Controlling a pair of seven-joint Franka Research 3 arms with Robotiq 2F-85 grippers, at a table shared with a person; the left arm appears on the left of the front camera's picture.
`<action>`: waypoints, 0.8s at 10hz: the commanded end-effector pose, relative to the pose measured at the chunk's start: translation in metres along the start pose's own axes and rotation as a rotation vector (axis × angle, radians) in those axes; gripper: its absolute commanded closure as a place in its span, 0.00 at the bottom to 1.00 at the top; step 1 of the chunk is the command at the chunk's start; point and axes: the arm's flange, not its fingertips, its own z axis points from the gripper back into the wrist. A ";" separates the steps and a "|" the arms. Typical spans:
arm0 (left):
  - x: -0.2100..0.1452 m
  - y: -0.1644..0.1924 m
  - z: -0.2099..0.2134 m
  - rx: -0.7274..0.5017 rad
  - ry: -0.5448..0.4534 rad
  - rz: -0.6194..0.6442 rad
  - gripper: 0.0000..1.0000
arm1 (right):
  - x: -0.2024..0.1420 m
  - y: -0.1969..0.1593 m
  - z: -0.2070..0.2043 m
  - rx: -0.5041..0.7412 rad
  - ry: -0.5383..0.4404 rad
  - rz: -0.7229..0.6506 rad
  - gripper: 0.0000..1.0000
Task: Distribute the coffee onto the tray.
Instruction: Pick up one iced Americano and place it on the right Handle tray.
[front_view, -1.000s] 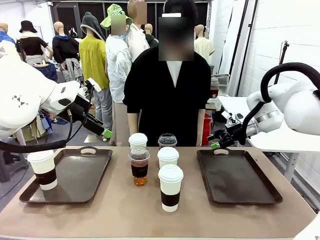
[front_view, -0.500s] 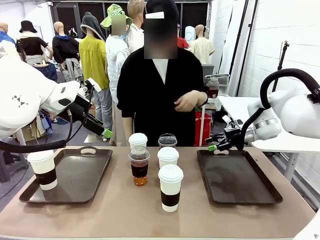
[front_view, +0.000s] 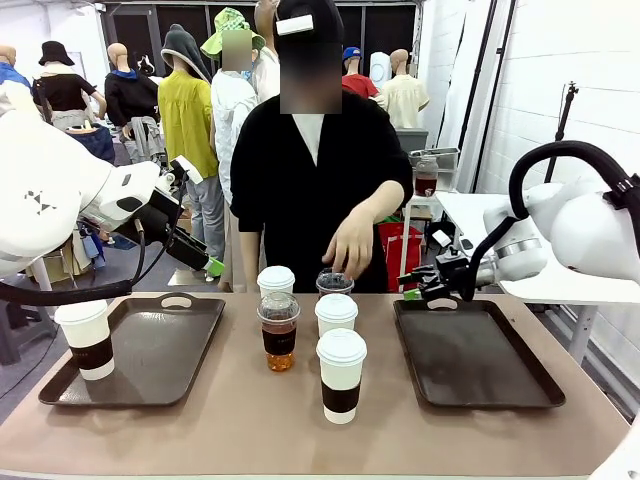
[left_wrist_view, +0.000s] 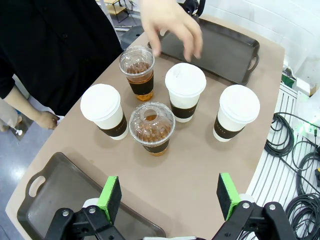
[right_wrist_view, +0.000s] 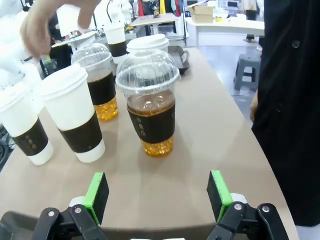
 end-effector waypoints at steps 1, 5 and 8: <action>-0.001 0.001 0.000 -0.007 -0.004 0.003 0.00 | 0.000 -0.014 -0.027 0.021 -0.012 -0.007 0.00; -0.001 0.001 0.000 -0.007 -0.004 0.003 0.00 | 0.002 -0.020 -0.072 0.101 -0.004 -0.009 0.00; -0.001 0.001 0.000 -0.007 -0.004 0.003 0.00 | 0.003 -0.014 -0.050 0.062 -0.039 -0.008 0.00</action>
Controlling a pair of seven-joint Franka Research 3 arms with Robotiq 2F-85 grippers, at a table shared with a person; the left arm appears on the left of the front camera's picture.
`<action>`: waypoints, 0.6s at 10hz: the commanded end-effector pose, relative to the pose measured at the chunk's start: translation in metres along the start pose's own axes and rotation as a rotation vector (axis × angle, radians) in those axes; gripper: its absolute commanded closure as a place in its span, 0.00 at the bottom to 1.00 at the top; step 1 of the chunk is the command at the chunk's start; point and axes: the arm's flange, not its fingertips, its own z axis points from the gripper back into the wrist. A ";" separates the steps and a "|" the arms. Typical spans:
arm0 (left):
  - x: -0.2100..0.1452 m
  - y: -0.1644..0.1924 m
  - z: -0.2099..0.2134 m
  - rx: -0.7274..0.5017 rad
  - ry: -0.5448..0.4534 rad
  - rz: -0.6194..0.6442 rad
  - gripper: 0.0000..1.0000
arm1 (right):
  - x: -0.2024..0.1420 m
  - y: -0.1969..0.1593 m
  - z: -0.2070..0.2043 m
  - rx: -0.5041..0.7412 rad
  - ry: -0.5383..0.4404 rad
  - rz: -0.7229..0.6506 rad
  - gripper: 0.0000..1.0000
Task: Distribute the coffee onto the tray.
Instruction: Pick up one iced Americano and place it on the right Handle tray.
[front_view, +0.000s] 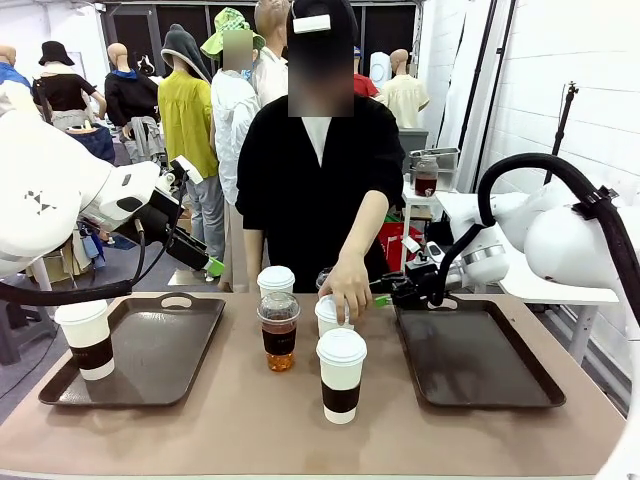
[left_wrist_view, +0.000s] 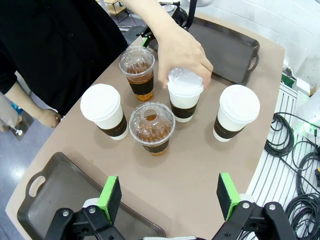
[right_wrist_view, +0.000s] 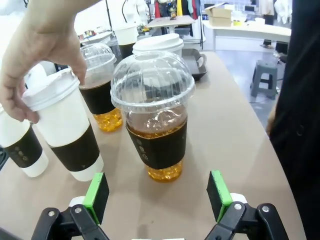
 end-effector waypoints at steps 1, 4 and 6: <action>-0.001 0.001 0.000 -0.007 -0.004 0.003 0.00 | 0.005 0.003 0.016 -0.027 -0.038 -0.009 0.00; -0.001 0.001 0.000 -0.007 -0.004 0.003 0.00 | 0.000 0.016 0.041 -0.078 -0.063 -0.017 0.00; -0.001 0.001 0.000 -0.007 -0.004 0.003 0.00 | -0.006 0.026 0.059 -0.115 -0.090 -0.014 0.00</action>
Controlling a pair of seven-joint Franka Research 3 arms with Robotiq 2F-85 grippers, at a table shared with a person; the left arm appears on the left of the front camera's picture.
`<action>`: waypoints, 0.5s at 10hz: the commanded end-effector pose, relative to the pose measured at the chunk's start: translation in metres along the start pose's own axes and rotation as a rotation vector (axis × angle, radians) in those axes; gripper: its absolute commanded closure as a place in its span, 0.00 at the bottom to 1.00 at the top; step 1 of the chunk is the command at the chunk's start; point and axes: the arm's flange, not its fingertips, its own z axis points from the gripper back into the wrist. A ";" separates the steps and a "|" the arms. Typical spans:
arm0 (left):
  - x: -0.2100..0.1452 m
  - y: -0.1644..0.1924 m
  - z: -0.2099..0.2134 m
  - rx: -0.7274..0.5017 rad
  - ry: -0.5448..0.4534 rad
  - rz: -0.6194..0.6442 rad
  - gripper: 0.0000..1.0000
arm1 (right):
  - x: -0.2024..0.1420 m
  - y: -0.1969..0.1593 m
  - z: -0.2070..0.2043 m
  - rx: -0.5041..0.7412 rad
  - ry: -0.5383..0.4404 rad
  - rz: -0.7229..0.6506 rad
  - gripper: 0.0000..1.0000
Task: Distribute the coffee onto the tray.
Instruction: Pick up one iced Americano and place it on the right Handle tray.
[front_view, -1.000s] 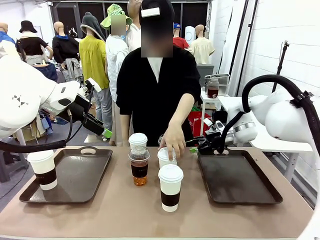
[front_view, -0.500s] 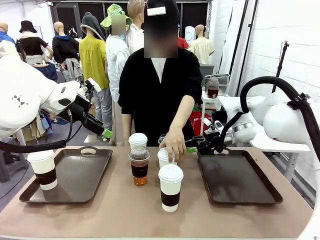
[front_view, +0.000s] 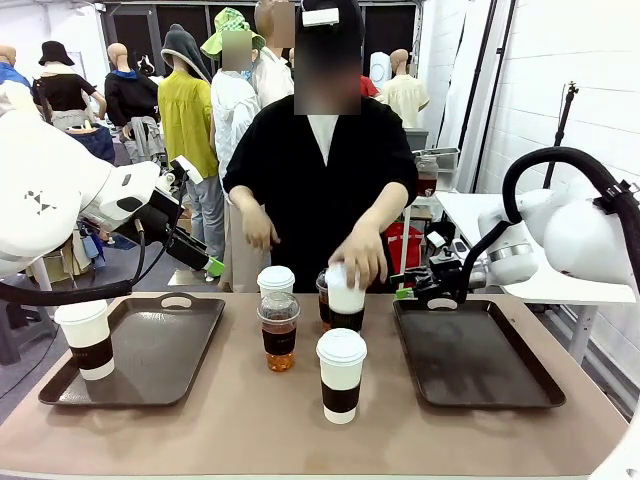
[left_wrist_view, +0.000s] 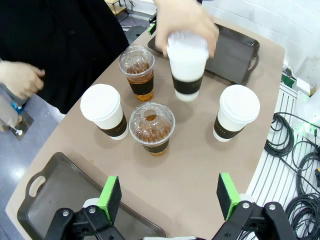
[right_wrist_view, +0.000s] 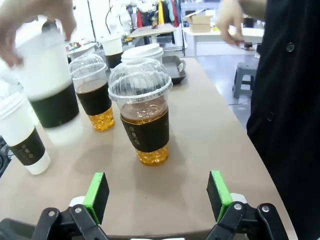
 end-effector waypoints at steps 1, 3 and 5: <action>-0.001 0.001 0.000 -0.007 -0.004 0.004 0.00 | -0.002 0.020 0.009 -0.030 -0.044 0.015 0.00; -0.001 0.001 0.000 -0.007 -0.004 0.004 0.00 | -0.005 0.023 0.015 -0.028 -0.044 0.012 0.00; -0.001 0.001 0.000 -0.007 -0.004 0.004 0.00 | -0.004 0.023 0.015 -0.020 -0.043 -0.002 0.00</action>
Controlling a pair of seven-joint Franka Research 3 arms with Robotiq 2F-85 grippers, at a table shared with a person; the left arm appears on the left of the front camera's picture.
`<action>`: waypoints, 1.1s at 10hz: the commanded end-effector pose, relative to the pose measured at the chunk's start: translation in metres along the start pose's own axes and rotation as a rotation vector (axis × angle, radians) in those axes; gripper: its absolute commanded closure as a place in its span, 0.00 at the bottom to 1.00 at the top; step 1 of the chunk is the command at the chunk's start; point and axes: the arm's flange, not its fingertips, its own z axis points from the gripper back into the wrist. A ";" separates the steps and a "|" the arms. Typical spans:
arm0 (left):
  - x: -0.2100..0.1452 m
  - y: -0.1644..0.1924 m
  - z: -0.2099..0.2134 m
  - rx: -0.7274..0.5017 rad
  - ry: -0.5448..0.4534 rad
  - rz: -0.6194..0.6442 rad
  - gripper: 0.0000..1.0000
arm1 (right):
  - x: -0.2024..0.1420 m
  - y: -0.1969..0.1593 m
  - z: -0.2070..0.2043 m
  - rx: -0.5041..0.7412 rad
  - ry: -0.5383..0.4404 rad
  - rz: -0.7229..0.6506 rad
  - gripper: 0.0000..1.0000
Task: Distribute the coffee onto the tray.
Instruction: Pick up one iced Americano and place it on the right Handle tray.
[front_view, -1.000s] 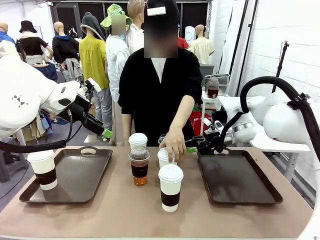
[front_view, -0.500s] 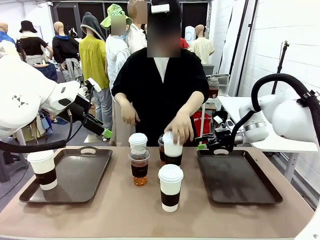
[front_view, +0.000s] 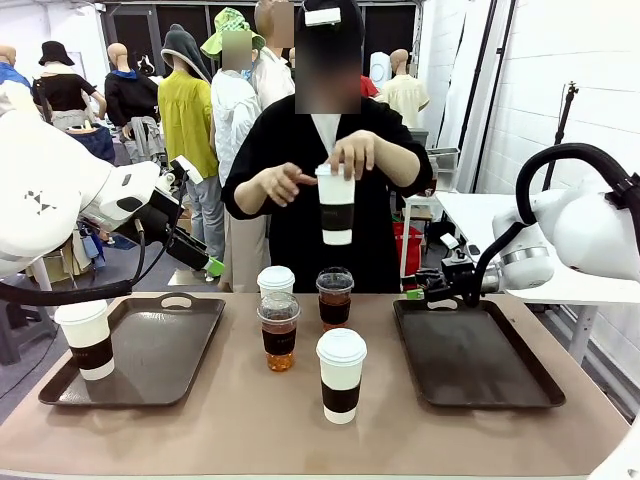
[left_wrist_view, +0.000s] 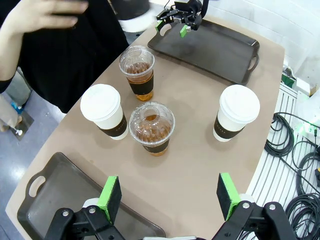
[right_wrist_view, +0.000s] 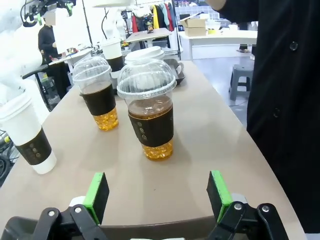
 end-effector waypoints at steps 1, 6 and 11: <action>-0.001 0.001 0.000 -0.007 -0.004 0.004 0.00 | 0.000 -0.001 0.001 -0.005 0.003 0.001 0.00; -0.001 0.001 0.000 -0.007 -0.004 0.004 0.00 | 0.000 -0.001 0.001 -0.005 0.003 0.001 0.00; -0.001 0.001 0.000 -0.007 -0.004 0.004 0.00 | 0.000 -0.001 0.001 -0.005 0.003 0.001 0.00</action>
